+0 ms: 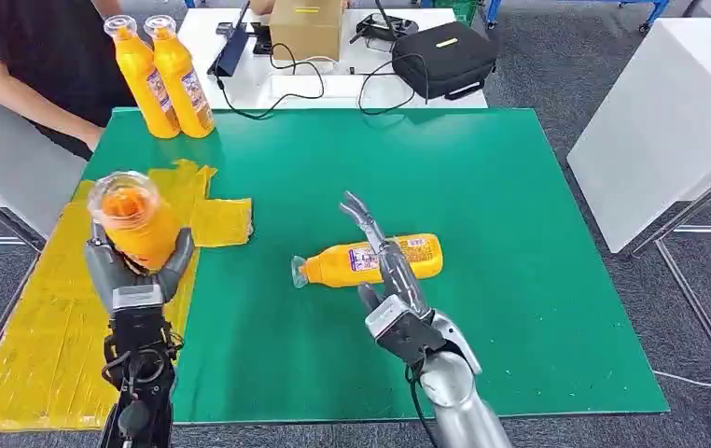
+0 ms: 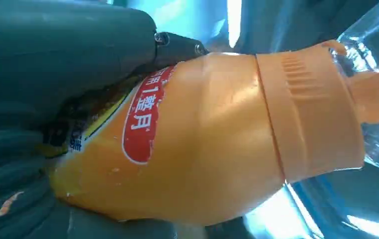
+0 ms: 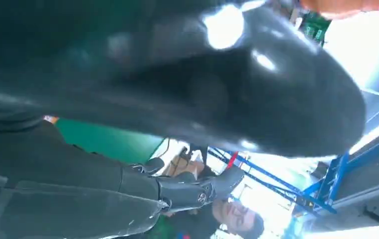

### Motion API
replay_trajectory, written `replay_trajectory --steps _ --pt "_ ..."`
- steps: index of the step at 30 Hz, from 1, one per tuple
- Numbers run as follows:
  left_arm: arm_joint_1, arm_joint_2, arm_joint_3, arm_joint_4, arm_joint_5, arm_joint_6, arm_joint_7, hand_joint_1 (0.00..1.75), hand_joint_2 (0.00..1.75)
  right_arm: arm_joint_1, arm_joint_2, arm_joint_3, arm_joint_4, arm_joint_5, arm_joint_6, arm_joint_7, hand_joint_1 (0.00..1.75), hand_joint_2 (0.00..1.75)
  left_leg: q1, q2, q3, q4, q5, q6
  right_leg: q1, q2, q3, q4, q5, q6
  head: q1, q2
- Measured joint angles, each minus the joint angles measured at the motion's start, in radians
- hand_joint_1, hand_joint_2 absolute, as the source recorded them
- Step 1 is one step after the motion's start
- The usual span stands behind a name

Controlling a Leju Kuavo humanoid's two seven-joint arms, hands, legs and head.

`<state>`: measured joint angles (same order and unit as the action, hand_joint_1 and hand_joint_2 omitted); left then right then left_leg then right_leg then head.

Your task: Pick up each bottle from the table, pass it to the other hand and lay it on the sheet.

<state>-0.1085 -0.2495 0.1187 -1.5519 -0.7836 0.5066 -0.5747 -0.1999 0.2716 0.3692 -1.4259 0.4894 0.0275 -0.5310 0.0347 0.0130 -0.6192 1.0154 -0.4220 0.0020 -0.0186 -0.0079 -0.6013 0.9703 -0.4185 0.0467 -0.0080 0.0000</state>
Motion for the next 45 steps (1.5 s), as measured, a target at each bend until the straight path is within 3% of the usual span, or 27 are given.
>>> replay_trajectory --steps 2,5,10,14,17,23,24,25,26,27,32,40,45 --pt "-0.030 0.000 -0.002 0.047 -0.357 0.145 0.161 1.75 1.75 -0.041 0.000 -0.013 0.030 0.002 -0.001 -0.011 0.00 0.00 0.000 0.000 0.000 0.000 0.001 0.001 -0.001 0.000 0.001 0.000 0.000 0.000 0.000 0.000" --pt "-0.077 0.025 0.001 0.158 -0.765 0.156 0.376 1.75 1.75 -0.087 0.001 -0.031 0.083 0.008 -0.013 -0.039 0.00 0.00 0.000 -0.001 0.001 0.000 0.002 0.000 0.000 -0.001 0.002 0.000 0.002 0.000 0.000 0.000" --pt "-0.108 0.068 0.003 0.264 -0.788 0.158 0.466 1.75 1.75 -0.105 0.001 -0.052 0.124 0.010 -0.020 -0.051 0.00 0.00 0.000 0.000 0.000 0.000 0.003 -0.001 0.000 0.000 -0.001 0.001 0.003 -0.002 0.000 0.000" --pt "-0.164 0.179 -0.141 0.445 -0.785 0.158 0.848 1.75 1.75 -0.115 -0.002 -0.073 0.155 0.007 -0.026 -0.080 0.00 0.00 0.000 0.001 0.000 0.000 0.003 -0.001 0.000 0.001 -0.002 0.002 0.003 -0.002 -0.001 0.000" --pt "-0.201 0.240 -0.260 0.577 -0.769 0.158 0.926 1.75 1.75 -0.119 -0.011 -0.077 0.179 -0.024 -0.068 -0.083 0.00 0.00 0.000 0.000 -0.002 0.000 0.004 -0.001 0.000 0.001 -0.003 0.003 0.003 -0.002 0.000 0.000" --pt "-0.241 0.298 -0.315 0.794 -0.783 0.158 0.879 1.75 1.75 -0.121 -0.027 -0.075 0.215 0.012 -0.079 -0.081 0.00 0.00 -0.001 0.001 -0.002 0.000 0.004 -0.001 -0.001 0.002 -0.004 0.003 0.003 -0.002 0.000 0.000" --pt "-0.252 0.302 -0.316 0.833 -0.787 0.159 0.876 1.54 1.75 -0.123 -0.027 -0.075 0.222 0.018 -0.073 -0.081 0.00 0.00 -0.001 0.001 -0.002 0.000 0.004 -0.001 -0.001 0.002 -0.005 0.003 0.003 -0.002 0.000 0.000" --pt "-0.264 0.308 -0.319 0.870 -0.788 0.159 0.870 0.00 0.00 -0.126 -0.027 -0.076 0.230 0.023 -0.072 -0.082 0.00 0.00 -0.001 0.001 -0.002 0.000 0.004 -0.001 -0.001 0.002 -0.005 0.003 0.003 -0.002 0.000 0.000" --pt "-0.277 0.309 -0.322 0.897 -0.788 0.161 0.870 0.00 0.00 -0.130 -0.027 -0.076 0.236 0.026 -0.071 -0.082 0.00 0.00 -0.001 0.000 -0.002 0.000 0.004 -0.001 -0.001 0.001 -0.004 0.004 0.003 -0.002 -0.001 0.000" --pt "-0.297 0.311 -0.324 0.934 -0.788 0.161 0.871 0.00 0.00 -0.136 -0.028 -0.077 0.245 0.031 -0.067 -0.082 0.00 1.75 -0.001 -0.001 -0.002 0.000 0.004 -0.001 -0.001 0.000 -0.004 0.004 0.003 -0.002 0.000 0.000" --pt "-0.380 0.316 -0.320 1.084 -0.770 0.152 0.884 0.00 0.00 -0.152 -0.028 -0.080 0.280 0.079 -0.061 -0.066 0.00 1.75 -0.001 -0.004 0.003 -0.001 0.005 -0.001 -0.001 -0.002 0.003 0.004 0.002 -0.003 0.000 0.000" --pt "-0.408 0.328 -0.264 1.170 -0.780 0.159 0.862 0.00 0.00 -0.231 -0.037 -0.080 0.445 0.274 -0.185 0.060 0.00 1.75 -0.001 -0.004 0.007 -0.001 0.008 -0.003 -0.002 -0.002 0.006 0.005 0.004 -0.003 0.000 0.000" --pt "-0.403 0.326 -0.207 1.150 -0.764 0.161 0.737 0.00 0.00 -0.319 -0.052 -0.081 0.612 0.396 -0.256 0.126 0.00 1.75 -0.001 -0.005 0.007 -0.001 0.009 -0.003 -0.002 -0.004 0.006 0.005 0.004 -0.004 0.000 0.000"
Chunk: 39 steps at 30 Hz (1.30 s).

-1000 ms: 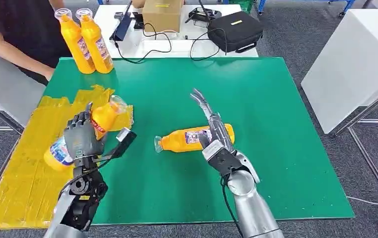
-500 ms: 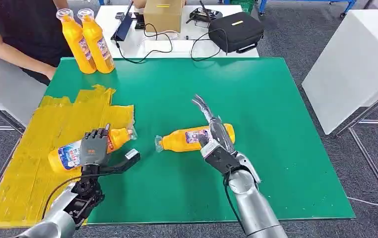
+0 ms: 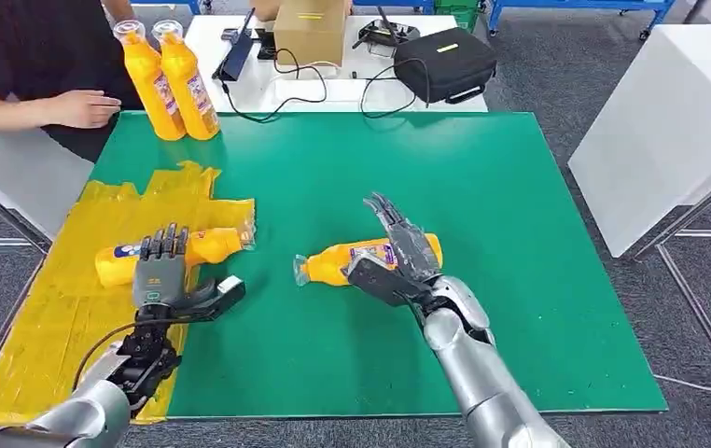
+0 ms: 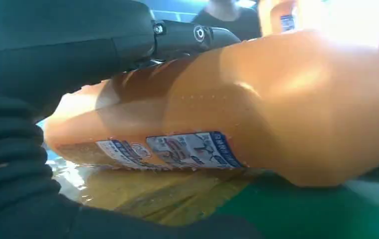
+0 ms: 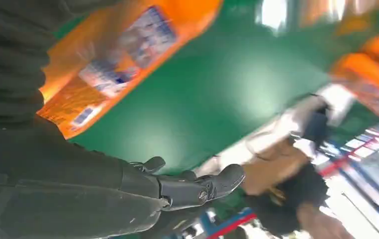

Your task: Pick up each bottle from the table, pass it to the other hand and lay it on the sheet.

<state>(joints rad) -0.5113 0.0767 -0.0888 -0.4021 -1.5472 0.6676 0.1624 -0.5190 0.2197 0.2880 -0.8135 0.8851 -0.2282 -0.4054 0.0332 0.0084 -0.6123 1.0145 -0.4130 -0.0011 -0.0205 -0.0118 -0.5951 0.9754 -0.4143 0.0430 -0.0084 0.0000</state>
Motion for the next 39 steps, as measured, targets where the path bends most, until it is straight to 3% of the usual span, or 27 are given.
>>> replay_trajectory --steps 2,6,10,13,15,17,20,30,35,36,37,39 --pt "0.007 -0.007 0.039 -0.025 0.048 0.000 -0.113 0.00 0.00 -0.034 -0.008 0.000 0.068 0.066 -0.035 0.047 0.00 1.75 0.000 0.000 -0.001 0.000 0.000 0.000 0.000 0.000 -0.001 0.000 0.000 0.000 0.000 0.000" --pt "0.018 -0.054 0.197 -0.084 0.276 0.001 -0.483 0.00 0.00 -0.104 -0.018 0.010 0.191 0.177 -0.052 0.130 0.00 1.75 0.000 0.000 -0.005 0.000 0.002 0.001 0.000 0.000 -0.005 0.000 0.003 0.000 0.001 0.000" --pt "0.017 -0.088 0.312 -0.106 0.325 0.001 -0.541 0.00 0.00 -0.135 -0.025 0.018 0.260 0.189 -0.053 0.139 0.00 1.75 0.000 0.002 -0.006 0.001 0.002 0.001 0.000 0.002 -0.008 0.000 0.003 0.000 0.000 0.000" --pt "0.010 -0.105 0.382 -0.111 0.577 -0.070 -0.769 0.00 0.00 -0.153 -0.029 0.024 0.295 0.217 -0.048 0.162 0.00 1.75 0.000 0.002 -0.009 0.001 0.002 0.001 0.000 0.002 -0.011 0.001 0.003 0.000 0.000 0.000" --pt "0.020 -0.118 0.404 -0.159 0.820 -0.215 -0.839 0.00 0.00 -0.162 -0.029 0.026 0.313 0.236 -0.037 0.180 0.00 1.75 0.000 0.002 -0.010 0.001 0.002 0.001 0.000 0.002 -0.012 0.002 0.003 0.000 0.000 0.000" --pt "0.045 -0.126 0.397 -0.262 1.072 -0.386 -0.847 0.00 0.00 -0.170 -0.030 0.026 0.331 0.255 -0.017 0.197 0.00 1.75 0.000 0.003 -0.011 0.001 0.002 0.000 0.000 0.003 -0.014 0.002 0.003 0.000 0.001 0.000" --pt "0.079 -0.126 0.382 -0.385 1.235 -0.483 -0.848 0.00 0.00 -0.178 -0.030 0.031 0.358 0.283 0.016 0.207 0.00 1.75 0.000 0.003 -0.012 0.001 0.002 0.000 0.000 0.002 -0.014 0.001 0.003 0.000 0.000 0.000" --pt "0.164 -0.126 0.327 -0.644 1.338 -0.502 -0.848 0.00 0.00 -0.192 -0.024 0.059 0.415 0.334 0.069 0.230 0.00 1.75 0.000 0.003 -0.012 0.000 0.002 0.000 0.000 0.003 -0.014 0.001 0.003 0.000 0.000 0.000" --pt "0.174 -0.126 0.304 -0.695 1.374 -0.520 -0.848 0.00 0.00 -0.213 -0.024 0.092 0.445 0.398 0.165 0.293 0.00 1.75 0.000 0.003 -0.008 0.000 0.002 0.000 0.000 0.003 -0.012 0.001 0.002 0.000 0.000 0.000" --pt "0.175 -0.126 0.299 -0.705 1.380 -0.521 -0.848 0.00 0.00 -0.212 -0.026 0.102 0.454 0.412 0.185 0.307 0.14 1.75 0.000 0.003 -0.007 0.000 0.001 0.000 0.000 0.003 -0.011 0.001 0.002 0.000 0.000 0.000" --pt "0.176 -0.126 0.294 -0.714 1.381 -0.522 -0.848 0.00 0.00 -0.215 -0.026 0.110 0.458 0.422 0.203 0.318 1.75 1.75 0.000 0.003 -0.007 0.000 0.001 0.000 0.000 0.003 -0.011 0.001 0.002 0.000 0.000 0.000" --pt "0.177 -0.126 0.288 -0.730 1.386 -0.526 -0.848 0.00 0.00 -0.215 -0.030 0.125 0.468 0.441 0.231 0.336 1.75 1.75 0.000 0.003 -0.004 0.000 0.001 -0.001 0.000 0.003 -0.009 0.001 0.002 -0.001 0.000 0.000"
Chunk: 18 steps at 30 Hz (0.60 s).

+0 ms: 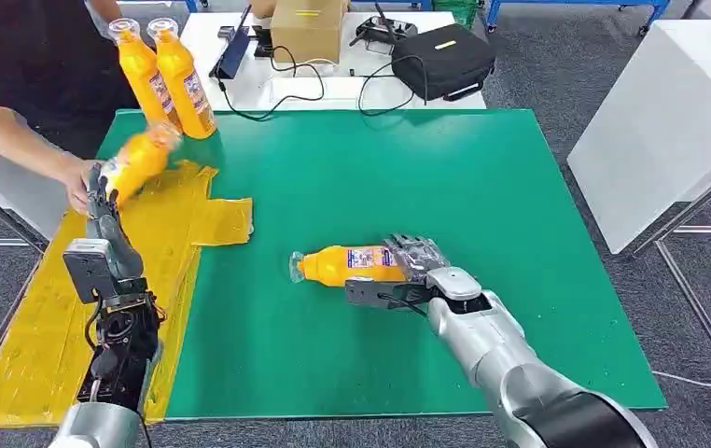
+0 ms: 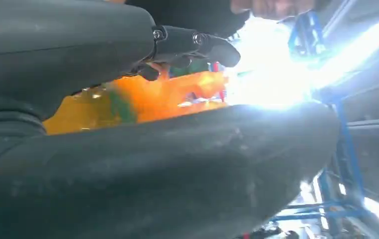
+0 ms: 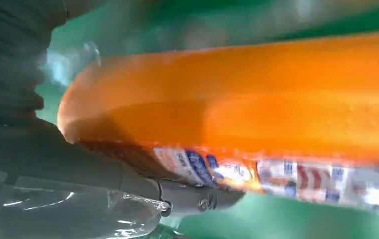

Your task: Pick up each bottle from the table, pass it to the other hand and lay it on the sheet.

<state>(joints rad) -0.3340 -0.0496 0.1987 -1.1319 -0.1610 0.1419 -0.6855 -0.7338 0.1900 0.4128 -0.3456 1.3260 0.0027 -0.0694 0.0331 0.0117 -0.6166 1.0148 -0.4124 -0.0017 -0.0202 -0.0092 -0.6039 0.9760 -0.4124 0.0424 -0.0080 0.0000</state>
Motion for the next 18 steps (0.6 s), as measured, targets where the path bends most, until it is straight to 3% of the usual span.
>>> replay_trajectory --steps 10,18 --pt "0.009 -0.002 -0.006 -0.033 0.014 -0.025 0.000 0.00 0.00 -0.001 -0.004 0.030 0.020 0.017 0.082 0.030 1.75 1.75 0.000 0.001 0.019 -0.001 -0.006 -0.002 0.000 0.002 0.007 -0.001 -0.006 -0.002 0.000 0.000" --pt "0.009 -0.009 -0.005 -0.035 0.018 -0.055 0.000 0.00 0.00 -0.005 -0.005 0.030 0.023 0.019 0.127 0.058 1.75 1.75 0.000 0.001 0.023 -0.001 -0.006 -0.001 0.000 0.002 0.012 -0.001 -0.006 -0.001 0.000 0.000"
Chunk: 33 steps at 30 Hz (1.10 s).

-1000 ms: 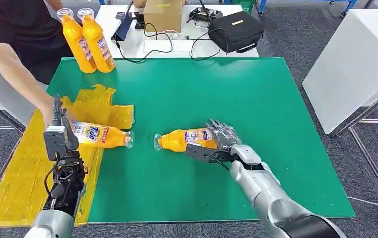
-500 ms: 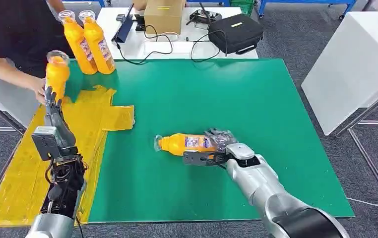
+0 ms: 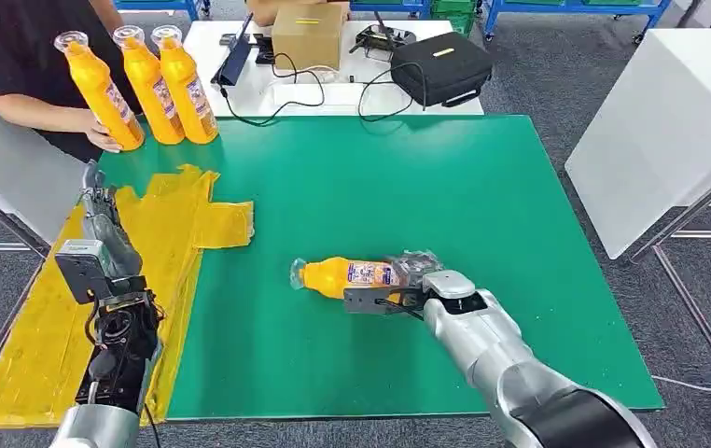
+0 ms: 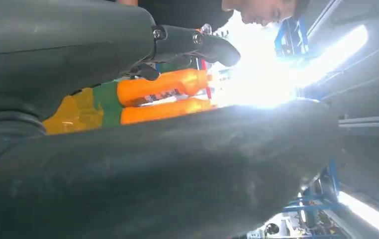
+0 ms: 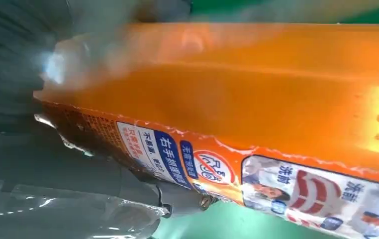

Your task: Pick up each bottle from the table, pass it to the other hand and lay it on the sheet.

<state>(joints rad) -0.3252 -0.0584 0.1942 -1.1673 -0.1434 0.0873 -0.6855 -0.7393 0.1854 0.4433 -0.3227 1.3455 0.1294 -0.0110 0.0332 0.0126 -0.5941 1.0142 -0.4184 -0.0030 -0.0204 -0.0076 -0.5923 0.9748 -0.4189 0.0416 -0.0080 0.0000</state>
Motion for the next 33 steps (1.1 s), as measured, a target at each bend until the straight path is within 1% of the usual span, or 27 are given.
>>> replay_trajectory --steps 5,6,8,9,10,11,12,13,14,15,16,17,20,23,33 --pt "0.000 -0.004 0.003 -0.001 0.006 -0.011 0.000 0.00 0.00 0.000 0.002 0.000 0.000 0.000 0.008 0.018 1.75 1.75 0.000 0.000 0.002 0.000 -0.001 0.001 0.000 -0.001 0.003 0.000 -0.002 0.001 0.000 0.000" --pt "0.000 -0.004 0.006 -0.001 0.007 -0.016 0.000 0.00 1.75 0.000 0.003 -0.001 0.000 -0.007 0.003 0.019 1.75 1.75 0.000 0.000 0.002 0.000 -0.001 0.001 0.000 -0.001 0.003 0.000 -0.002 0.002 -0.001 0.000" --pt "0.000 -0.005 0.015 0.002 0.012 -0.049 0.000 0.00 1.75 0.005 0.003 -0.007 0.000 -0.043 -0.051 0.008 1.75 1.75 0.000 -0.001 0.001 0.000 -0.001 0.001 0.000 -0.001 0.002 0.000 -0.002 0.002 0.000 0.000" --pt "-0.001 -0.005 0.022 0.013 0.023 -0.087 0.003 0.00 1.75 0.009 0.003 -0.018 0.000 -0.073 -0.094 -0.018 1.75 1.75 0.000 -0.001 0.000 0.000 -0.001 0.001 0.000 -0.001 0.005 0.000 -0.001 0.002 0.000 0.000" --pt "-0.001 -0.005 0.033 0.031 0.042 -0.142 0.008 0.00 1.75 0.009 0.006 -0.035 -0.001 -0.116 -0.145 -0.065 1.75 1.75 0.000 0.000 0.000 0.000 -0.001 0.001 0.000 0.000 0.013 0.000 0.000 0.001 0.000 0.000" --pt "0.000 -0.006 0.048 0.053 0.070 -0.213 0.021 0.00 1.75 0.008 0.010 -0.059 -0.006 -0.173 -0.197 -0.132 1.75 1.75 0.000 0.001 -0.001 0.000 -0.001 0.001 0.000 0.001 0.012 0.001 0.002 0.000 0.000 0.000" --pt "0.006 -0.006 0.065 0.079 0.112 -0.297 0.038 0.00 1.75 0.010 0.009 -0.096 -0.018 -0.256 -0.221 -0.222 1.75 1.75 0.000 0.004 -0.002 0.000 -0.001 0.001 0.000 0.004 0.010 0.001 0.003 0.001 0.001 0.000" --pt "0.013 -0.009 0.078 0.104 0.154 -0.377 0.055 0.00 1.75 0.016 0.013 -0.133 -0.041 -0.341 -0.206 -0.308 1.75 1.75 -0.001 0.007 -0.004 0.000 0.000 0.001 0.000 0.005 0.006 0.001 0.006 -0.002 0.000 0.000" --pt "0.022 -0.011 0.087 0.129 0.193 -0.444 0.068 0.00 1.75 0.030 0.020 -0.165 -0.076 -0.425 -0.177 -0.380 1.75 1.75 0.000 0.008 -0.008 0.000 0.002 0.000 0.000 0.007 0.001 0.001 0.007 0.000 0.000 0.000" --pt "0.033 -0.016 0.093 0.148 0.218 -0.489 0.072 0.00 1.75 0.042 0.029 -0.192 -0.123 -0.502 -0.145 -0.420 1.75 1.75 -0.001 0.008 -0.012 0.000 0.003 0.000 0.000 0.007 -0.003 0.001 0.008 0.001 -0.001 0.000" --pt "0.051 -0.026 0.095 0.160 0.230 -0.511 0.072 0.00 1.75 0.055 0.037 -0.211 -0.185 -0.569 -0.115 -0.429 1.75 1.75 -0.001 0.008 -0.016 0.000 0.005 0.000 0.000 0.007 -0.007 0.002 0.010 -0.001 -0.001 0.000" --pt "0.062 -0.032 0.096 0.167 0.233 -0.513 0.072 0.00 1.75 0.062 0.039 -0.218 -0.226 -0.600 -0.102 -0.426 1.75 1.75 0.000 0.007 -0.017 0.000 0.007 0.000 0.000 0.006 -0.009 0.002 0.010 -0.001 -0.001 0.000" --pt "0.096 -0.049 0.097 0.180 0.247 -0.512 0.083 0.00 1.75 0.081 0.042 -0.225 -0.324 -0.649 -0.094 -0.419 1.75 1.75 0.000 0.002 -0.023 0.000 0.007 0.000 0.000 0.002 -0.012 0.002 0.009 -0.001 0.000 0.000" --pt "0.101 -0.052 0.097 0.185 0.253 -0.512 0.091 0.00 1.75 0.096 0.042 -0.225 -0.363 -0.666 -0.104 -0.423 1.75 1.75 0.000 0.002 -0.027 0.000 0.007 0.000 0.000 0.003 -0.016 0.002 0.010 -0.001 -0.001 0.000" --pt "0.103 -0.056 0.098 0.192 0.259 -0.512 0.099 0.00 1.75 0.117 0.041 -0.225 -0.409 -0.672 -0.106 -0.425 1.75 1.75 0.000 0.002 -0.029 0.000 0.007 0.000 0.000 0.003 -0.018 0.002 0.009 -0.001 -0.001 0.000"
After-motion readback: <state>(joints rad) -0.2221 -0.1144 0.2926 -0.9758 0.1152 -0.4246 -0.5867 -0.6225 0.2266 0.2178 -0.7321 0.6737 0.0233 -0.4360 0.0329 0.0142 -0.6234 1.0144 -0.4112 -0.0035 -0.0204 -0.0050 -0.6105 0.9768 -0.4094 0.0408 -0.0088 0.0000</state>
